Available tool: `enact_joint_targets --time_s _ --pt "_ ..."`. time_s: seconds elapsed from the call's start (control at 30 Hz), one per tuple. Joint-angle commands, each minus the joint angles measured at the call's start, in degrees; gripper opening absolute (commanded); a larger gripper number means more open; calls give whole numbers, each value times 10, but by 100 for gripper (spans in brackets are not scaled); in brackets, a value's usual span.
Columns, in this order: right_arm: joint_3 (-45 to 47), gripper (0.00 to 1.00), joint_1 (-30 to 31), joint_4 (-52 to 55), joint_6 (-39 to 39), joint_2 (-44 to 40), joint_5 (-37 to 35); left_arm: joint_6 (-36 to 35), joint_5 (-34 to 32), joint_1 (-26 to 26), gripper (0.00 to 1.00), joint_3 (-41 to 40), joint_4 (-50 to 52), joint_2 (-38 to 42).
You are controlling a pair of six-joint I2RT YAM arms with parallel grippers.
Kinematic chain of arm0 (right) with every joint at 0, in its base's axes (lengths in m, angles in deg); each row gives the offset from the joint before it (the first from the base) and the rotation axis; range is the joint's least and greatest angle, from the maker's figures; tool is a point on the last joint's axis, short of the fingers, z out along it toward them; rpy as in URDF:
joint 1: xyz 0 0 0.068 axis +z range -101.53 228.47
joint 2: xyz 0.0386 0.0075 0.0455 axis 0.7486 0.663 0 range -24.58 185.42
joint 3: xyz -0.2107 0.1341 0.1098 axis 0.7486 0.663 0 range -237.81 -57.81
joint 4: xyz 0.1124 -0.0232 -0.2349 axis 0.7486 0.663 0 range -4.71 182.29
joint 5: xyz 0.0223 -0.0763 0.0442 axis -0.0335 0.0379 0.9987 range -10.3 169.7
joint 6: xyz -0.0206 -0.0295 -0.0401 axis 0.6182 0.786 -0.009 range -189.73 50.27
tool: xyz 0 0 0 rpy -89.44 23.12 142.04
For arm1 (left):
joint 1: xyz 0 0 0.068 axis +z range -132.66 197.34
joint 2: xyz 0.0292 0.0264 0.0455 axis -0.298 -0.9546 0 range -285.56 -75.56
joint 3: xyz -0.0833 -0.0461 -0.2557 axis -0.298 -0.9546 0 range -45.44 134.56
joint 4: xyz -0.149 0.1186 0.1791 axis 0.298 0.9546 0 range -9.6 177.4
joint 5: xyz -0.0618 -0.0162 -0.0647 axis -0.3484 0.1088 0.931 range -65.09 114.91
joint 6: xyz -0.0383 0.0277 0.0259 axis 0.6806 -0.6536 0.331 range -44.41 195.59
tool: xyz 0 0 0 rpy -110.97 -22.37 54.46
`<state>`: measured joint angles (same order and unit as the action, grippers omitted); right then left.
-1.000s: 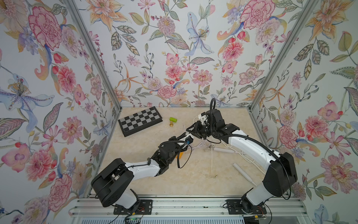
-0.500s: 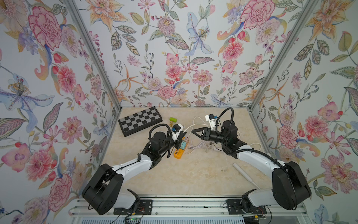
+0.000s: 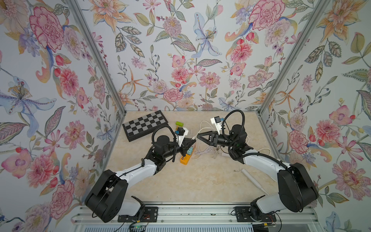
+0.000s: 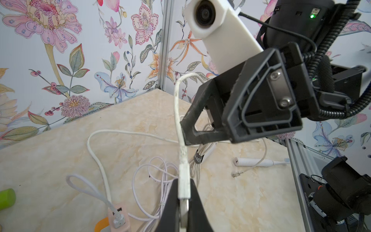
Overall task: Charge the electric toothbrush
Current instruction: Adjust the charging cable, then insert the charging cable into the plug.
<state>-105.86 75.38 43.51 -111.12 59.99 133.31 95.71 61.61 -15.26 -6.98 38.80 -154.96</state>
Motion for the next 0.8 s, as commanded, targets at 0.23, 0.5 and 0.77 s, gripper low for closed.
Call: enact_joint_targets --time_s 0.23,0.5,0.77 --pt "-21 36 4 -78 -13 24 15 49 69 3 0 16 -48 9" --pt "-48 19 25 -89 -15 45 41 40 60 3 0 28 -24 6" --pt "-49 0 25 -70 0 44 22 24 33 3 0 22 3 18"
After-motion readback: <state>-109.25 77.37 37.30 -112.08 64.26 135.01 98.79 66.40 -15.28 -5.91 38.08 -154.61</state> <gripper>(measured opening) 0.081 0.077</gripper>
